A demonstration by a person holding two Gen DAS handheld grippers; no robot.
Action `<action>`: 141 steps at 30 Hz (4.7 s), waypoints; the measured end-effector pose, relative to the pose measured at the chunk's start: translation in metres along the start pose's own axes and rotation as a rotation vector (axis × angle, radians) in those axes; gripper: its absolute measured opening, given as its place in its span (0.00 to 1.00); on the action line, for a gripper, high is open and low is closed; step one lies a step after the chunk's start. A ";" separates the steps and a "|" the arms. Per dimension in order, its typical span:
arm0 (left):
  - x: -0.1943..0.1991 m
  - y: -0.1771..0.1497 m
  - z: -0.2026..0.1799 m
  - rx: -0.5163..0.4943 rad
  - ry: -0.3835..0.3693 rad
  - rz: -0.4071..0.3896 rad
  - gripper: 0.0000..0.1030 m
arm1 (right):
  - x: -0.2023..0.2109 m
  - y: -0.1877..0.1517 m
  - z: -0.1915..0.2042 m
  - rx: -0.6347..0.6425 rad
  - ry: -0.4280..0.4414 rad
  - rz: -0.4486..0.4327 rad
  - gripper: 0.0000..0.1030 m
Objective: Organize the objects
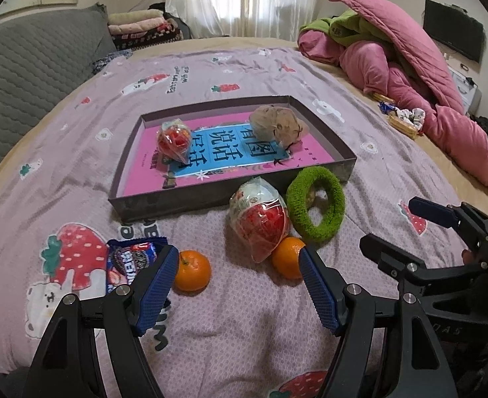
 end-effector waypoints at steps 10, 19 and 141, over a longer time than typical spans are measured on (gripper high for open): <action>-0.027 0.015 -0.006 0.016 -0.019 0.012 0.73 | -0.023 -0.001 -0.009 0.006 -0.027 0.021 0.84; -0.051 0.020 -0.007 0.021 -0.009 0.025 0.73 | -0.041 0.005 -0.010 0.029 -0.043 0.035 0.84; -0.048 0.170 0.091 0.103 0.057 -0.193 0.60 | -0.023 0.166 -0.022 0.035 -0.071 -0.297 0.14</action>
Point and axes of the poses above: each gripper's, at about its wrist camera, not at the fingertips, and x roughly against the way its jaws point, z to its left, y to its top, the point moved 7 cm from there along -x, roughly the way its jaws point, and after that the axes turned 10 degrees about x, right-handed, at the moved point
